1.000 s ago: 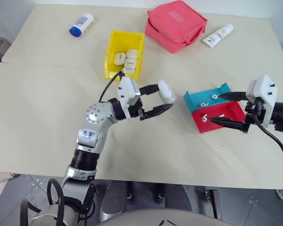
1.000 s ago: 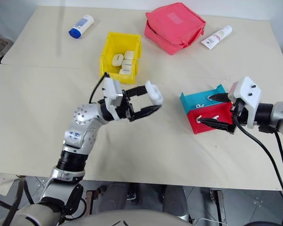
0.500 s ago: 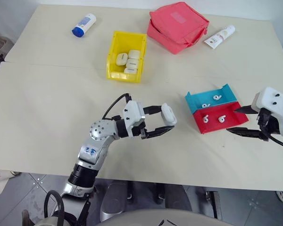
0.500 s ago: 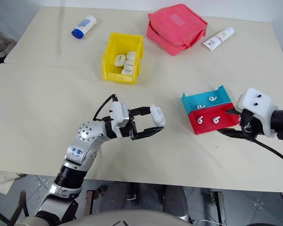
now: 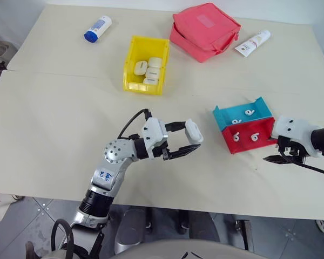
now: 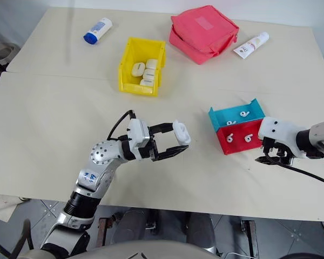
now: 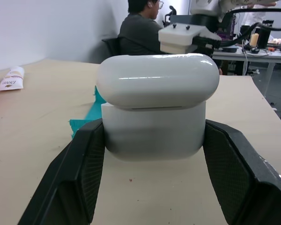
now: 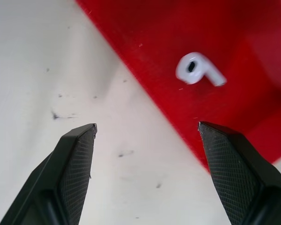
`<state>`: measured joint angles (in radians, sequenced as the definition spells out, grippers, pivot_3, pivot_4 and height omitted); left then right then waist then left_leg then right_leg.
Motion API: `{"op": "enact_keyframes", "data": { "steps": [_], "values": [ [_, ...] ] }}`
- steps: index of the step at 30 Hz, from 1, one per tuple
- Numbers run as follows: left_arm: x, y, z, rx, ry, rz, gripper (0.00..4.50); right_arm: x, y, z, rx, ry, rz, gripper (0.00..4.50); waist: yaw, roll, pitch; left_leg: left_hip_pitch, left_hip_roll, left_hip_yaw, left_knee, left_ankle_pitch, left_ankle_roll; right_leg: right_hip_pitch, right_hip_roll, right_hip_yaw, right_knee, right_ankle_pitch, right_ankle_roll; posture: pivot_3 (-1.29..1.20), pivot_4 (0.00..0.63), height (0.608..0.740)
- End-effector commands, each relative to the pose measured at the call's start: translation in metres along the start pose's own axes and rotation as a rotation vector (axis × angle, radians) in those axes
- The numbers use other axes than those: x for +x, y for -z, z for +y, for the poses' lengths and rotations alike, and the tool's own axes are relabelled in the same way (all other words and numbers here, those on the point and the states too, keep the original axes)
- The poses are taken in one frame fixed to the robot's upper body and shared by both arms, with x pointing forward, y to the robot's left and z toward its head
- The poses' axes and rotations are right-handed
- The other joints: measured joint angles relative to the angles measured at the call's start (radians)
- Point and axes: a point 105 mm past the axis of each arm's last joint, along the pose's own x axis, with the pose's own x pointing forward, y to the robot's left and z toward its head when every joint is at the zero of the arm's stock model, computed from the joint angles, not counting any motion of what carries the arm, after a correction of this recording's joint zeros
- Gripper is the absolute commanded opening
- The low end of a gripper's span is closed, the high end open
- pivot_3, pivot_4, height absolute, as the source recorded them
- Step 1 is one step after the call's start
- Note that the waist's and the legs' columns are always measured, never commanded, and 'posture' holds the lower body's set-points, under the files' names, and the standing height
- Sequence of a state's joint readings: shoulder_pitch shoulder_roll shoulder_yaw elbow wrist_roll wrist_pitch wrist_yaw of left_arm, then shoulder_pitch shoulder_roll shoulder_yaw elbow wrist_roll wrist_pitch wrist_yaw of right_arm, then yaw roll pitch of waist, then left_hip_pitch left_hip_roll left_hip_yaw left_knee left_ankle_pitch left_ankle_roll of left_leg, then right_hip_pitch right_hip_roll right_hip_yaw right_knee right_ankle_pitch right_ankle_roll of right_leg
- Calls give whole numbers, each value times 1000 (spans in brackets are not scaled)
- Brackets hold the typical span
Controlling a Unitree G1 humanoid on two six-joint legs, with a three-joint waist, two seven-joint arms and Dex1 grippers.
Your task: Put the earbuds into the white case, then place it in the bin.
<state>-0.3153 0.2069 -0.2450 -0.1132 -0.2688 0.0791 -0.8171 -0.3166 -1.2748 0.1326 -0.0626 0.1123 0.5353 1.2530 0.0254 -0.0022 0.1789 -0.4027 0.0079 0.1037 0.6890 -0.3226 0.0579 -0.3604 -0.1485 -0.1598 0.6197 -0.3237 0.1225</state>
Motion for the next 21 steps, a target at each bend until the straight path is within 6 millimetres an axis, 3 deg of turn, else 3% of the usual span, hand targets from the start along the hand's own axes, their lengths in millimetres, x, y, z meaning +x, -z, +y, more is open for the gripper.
{"op": "enact_keyframes", "data": {
  "steps": [1,14,21],
  "values": [
    [3,-12,-4,38,0,-44,2774,1,-7,-2,33,-28,-24,3600,-1,0,0,0,0,0,0,0,0,0,0,0,0,0,0,0,150,740],
    [-2,-10,-8,34,-32,-32,2774,18,-17,-7,56,-92,-48,3600,-1,1,0,0,-1,-2,0,0,0,1,0,-1,0,0,0,0,150,740],
    [-3,-10,-9,35,-36,-28,2774,16,-28,-12,64,-81,-98,3600,0,1,0,0,-1,-2,1,0,0,1,0,-1,0,0,0,0,150,740]
  ]
}}
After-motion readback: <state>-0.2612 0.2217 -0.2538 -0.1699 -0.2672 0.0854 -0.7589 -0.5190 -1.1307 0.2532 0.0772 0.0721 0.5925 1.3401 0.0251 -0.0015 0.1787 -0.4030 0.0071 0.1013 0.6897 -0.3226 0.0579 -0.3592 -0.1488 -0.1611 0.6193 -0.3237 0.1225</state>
